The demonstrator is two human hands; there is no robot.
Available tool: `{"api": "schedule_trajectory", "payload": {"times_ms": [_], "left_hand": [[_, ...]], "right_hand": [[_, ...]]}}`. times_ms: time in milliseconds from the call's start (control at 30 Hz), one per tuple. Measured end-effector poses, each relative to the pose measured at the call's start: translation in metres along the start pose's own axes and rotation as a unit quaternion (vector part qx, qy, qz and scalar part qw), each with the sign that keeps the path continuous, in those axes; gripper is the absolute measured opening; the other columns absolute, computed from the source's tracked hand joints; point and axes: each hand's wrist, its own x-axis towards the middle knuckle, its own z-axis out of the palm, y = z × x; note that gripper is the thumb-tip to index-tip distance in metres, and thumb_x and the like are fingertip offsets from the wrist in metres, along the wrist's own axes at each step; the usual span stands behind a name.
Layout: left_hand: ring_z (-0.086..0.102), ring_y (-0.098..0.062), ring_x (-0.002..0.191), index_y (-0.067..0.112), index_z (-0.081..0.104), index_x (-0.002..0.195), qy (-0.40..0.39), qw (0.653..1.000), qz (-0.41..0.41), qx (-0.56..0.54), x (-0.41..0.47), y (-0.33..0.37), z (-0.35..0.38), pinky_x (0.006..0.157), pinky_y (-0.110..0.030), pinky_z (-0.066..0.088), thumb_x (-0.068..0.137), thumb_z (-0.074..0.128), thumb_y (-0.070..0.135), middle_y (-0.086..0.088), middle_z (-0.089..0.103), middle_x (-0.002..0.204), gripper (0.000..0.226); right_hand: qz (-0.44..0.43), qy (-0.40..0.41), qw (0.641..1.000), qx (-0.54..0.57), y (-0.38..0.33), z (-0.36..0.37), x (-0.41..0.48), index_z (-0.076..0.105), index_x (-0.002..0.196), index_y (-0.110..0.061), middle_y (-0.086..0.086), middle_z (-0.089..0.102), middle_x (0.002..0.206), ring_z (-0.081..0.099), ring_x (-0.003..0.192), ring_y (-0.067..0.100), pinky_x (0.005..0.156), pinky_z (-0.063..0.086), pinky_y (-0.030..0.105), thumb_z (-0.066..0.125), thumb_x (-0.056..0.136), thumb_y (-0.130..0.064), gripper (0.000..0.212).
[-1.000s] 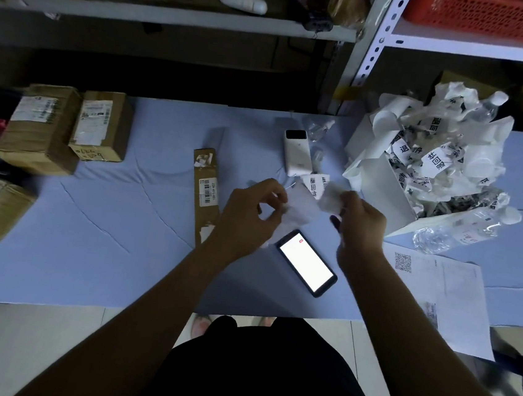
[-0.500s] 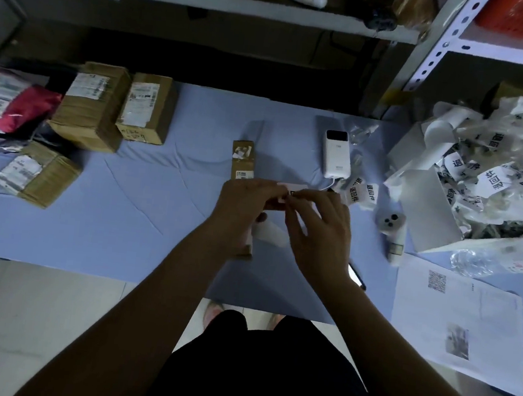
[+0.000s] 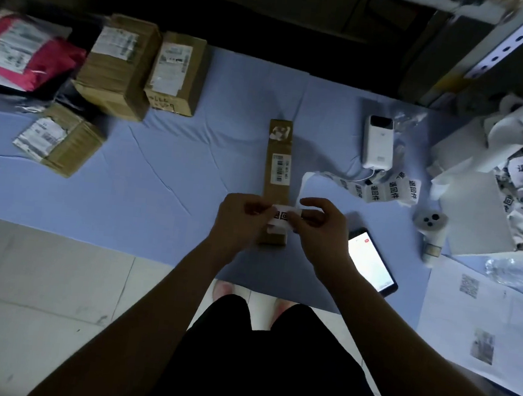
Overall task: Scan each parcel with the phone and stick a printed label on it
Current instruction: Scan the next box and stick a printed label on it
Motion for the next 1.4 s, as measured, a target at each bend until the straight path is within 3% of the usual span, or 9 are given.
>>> {"api": "schedule_trajectory", "payload": {"times_ms": [133,400,567,700,800,900,1133,1267,1400], "left_hand": [[0.066,-0.011,0.085,0.014,0.077,0.100,0.023,0.986,0.081,0.147,0.017,-0.021,0.014,0.082,-0.022,0.054,0.091,0.072,0.021,0.000,0.075,0.096,0.012],[0.068,-0.020,0.094,0.007,0.074,0.103,0.049,0.977,0.131,0.161,0.056,-0.039,0.025,0.081,-0.018,0.050,0.096,0.067,0.021,-0.009,0.074,0.102,0.017],[0.069,-0.014,0.092,0.007,0.069,0.106,0.055,0.973,0.150,0.166,0.068,-0.041,0.024,0.069,0.003,0.039,0.091,0.073,0.019,-0.008,0.075,0.102,0.020],[0.065,-0.013,0.088,0.011,0.066,0.115,0.082,0.967,0.133,0.202,0.071,-0.047,0.026,0.065,-0.001,0.037,0.090,0.073,0.030,-0.006,0.072,0.102,0.032],[0.069,-0.015,0.088,0.013,0.071,0.109,0.088,0.985,0.055,0.135,0.069,-0.053,0.027,0.067,-0.018,0.055,0.091,0.073,0.031,-0.004,0.073,0.101,0.025],[0.072,-0.019,0.089,0.014,0.074,0.112,0.095,0.993,-0.007,0.063,0.059,-0.056,0.034,0.078,-0.039,0.062,0.098,0.063,0.022,-0.003,0.074,0.102,0.019],[0.070,-0.013,0.099,0.026,0.060,0.137,0.057,0.990,-0.096,-0.087,0.023,-0.052,0.052,0.075,-0.030,0.062,0.104,0.054,0.024,0.006,0.072,0.114,0.034],[0.071,-0.021,0.102,0.029,0.059,0.139,0.075,0.977,-0.134,-0.149,0.008,-0.042,0.044,0.081,-0.041,0.062,0.105,0.051,0.025,0.002,0.071,0.120,0.035],[0.072,-0.019,0.103,0.030,0.061,0.137,0.101,0.969,-0.092,-0.203,-0.012,-0.026,0.015,0.085,-0.047,0.061,0.105,0.052,0.024,0.003,0.072,0.121,0.034]], "right_hand": [[0.014,0.057,0.990,-0.128,0.015,0.020,0.016,0.069,0.105,-0.022,0.000,0.078,0.086,0.074,0.076,0.010,0.077,0.062,0.033,0.084,0.081,-0.016,0.030],[-0.022,0.070,0.966,-0.247,0.017,0.035,0.058,0.070,0.121,-0.018,0.003,0.078,0.097,0.071,0.081,0.011,0.079,0.057,0.025,0.081,0.085,-0.019,0.037],[-0.023,0.073,0.964,-0.256,0.026,0.035,0.065,0.064,0.124,-0.019,-0.002,0.067,0.114,0.062,0.072,-0.004,0.065,0.045,0.007,0.088,0.078,-0.027,0.052],[0.027,0.049,0.978,-0.200,0.037,0.025,0.069,0.069,0.102,-0.017,-0.002,0.072,0.099,0.071,0.075,0.014,0.070,0.062,0.036,0.087,0.078,-0.033,0.034],[0.025,0.020,0.985,-0.169,0.042,0.021,0.068,0.077,0.094,-0.020,-0.006,0.076,0.088,0.073,0.074,0.011,0.073,0.063,0.044,0.076,0.091,-0.027,0.008],[0.033,-0.005,0.986,-0.162,0.044,0.019,0.069,0.079,0.087,-0.023,-0.005,0.077,0.081,0.074,0.073,0.011,0.077,0.063,0.044,0.067,0.097,-0.024,0.016],[0.026,-0.097,0.976,-0.193,0.044,0.015,0.059,0.075,0.120,-0.020,0.005,0.076,0.115,0.072,0.104,0.022,0.092,0.058,0.036,0.064,0.097,-0.022,0.025],[0.023,-0.127,0.982,-0.138,0.037,0.016,0.044,0.073,0.119,-0.013,0.005,0.075,0.115,0.073,0.103,0.020,0.092,0.060,0.037,0.067,0.097,-0.020,0.024],[-0.018,-0.117,0.989,-0.089,0.014,0.036,0.023,0.070,0.121,-0.020,-0.001,0.065,0.107,0.067,0.096,0.009,0.079,0.057,0.019,0.063,0.100,-0.026,0.023]]}}
